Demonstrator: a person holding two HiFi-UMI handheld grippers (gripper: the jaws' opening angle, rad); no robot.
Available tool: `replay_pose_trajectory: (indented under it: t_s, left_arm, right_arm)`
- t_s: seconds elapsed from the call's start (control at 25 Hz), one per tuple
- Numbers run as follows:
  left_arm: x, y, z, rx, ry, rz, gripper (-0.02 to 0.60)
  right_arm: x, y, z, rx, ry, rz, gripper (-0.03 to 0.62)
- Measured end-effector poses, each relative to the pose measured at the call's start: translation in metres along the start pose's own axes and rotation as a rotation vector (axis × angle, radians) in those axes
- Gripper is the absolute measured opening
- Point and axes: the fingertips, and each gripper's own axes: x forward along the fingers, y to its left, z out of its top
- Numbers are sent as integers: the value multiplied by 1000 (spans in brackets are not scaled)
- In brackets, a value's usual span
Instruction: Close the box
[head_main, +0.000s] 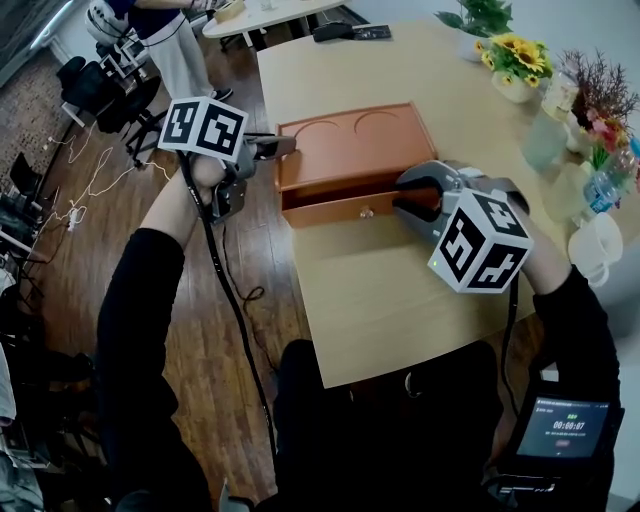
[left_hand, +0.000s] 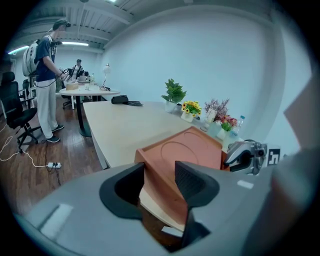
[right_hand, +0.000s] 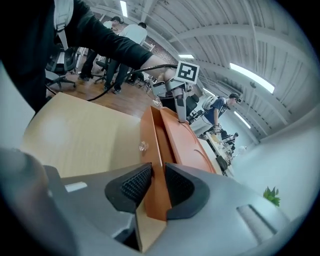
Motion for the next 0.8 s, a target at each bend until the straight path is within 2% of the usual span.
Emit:
replay_pose_trajectory:
  t_s: [0.24, 0.32, 0.36, 0.4, 0.44, 0.56, 0.68, 0.8]
  left_arm:
    - [-1, -1, 2, -11, -20, -9, 178]
    - [-1, 0, 1, -12, -27, -9, 178]
    - [-1, 2, 1, -11, -29, -9, 178]
    - [0, 2, 0, -9, -31, -10, 178]
    - [0, 3, 0, -7, -32, -12, 178]
    - [0, 3, 5, 1, -35, -16, 179]
    - [-1, 3, 10, 11, -38, -17, 179]
    - [5, 0, -5, -3, -20, -34, 181]
  right_arm:
    - [-18, -16, -1, 38, -18, -183, 104]
    - [-28, -19, 0, 92, -45, -220, 111]
    - [-32, -18, 2, 134, -66, -225, 112]
    - [-34, -15, 6, 174, -86, -219, 80]
    - [-35, -10, 9, 205, -97, -202, 0]
    - [-18, 6, 12, 196, -31, -145, 0]
    - [1, 6, 4, 117, 68, -179, 0]
    - [9, 15, -3, 136, 86, -172, 0]
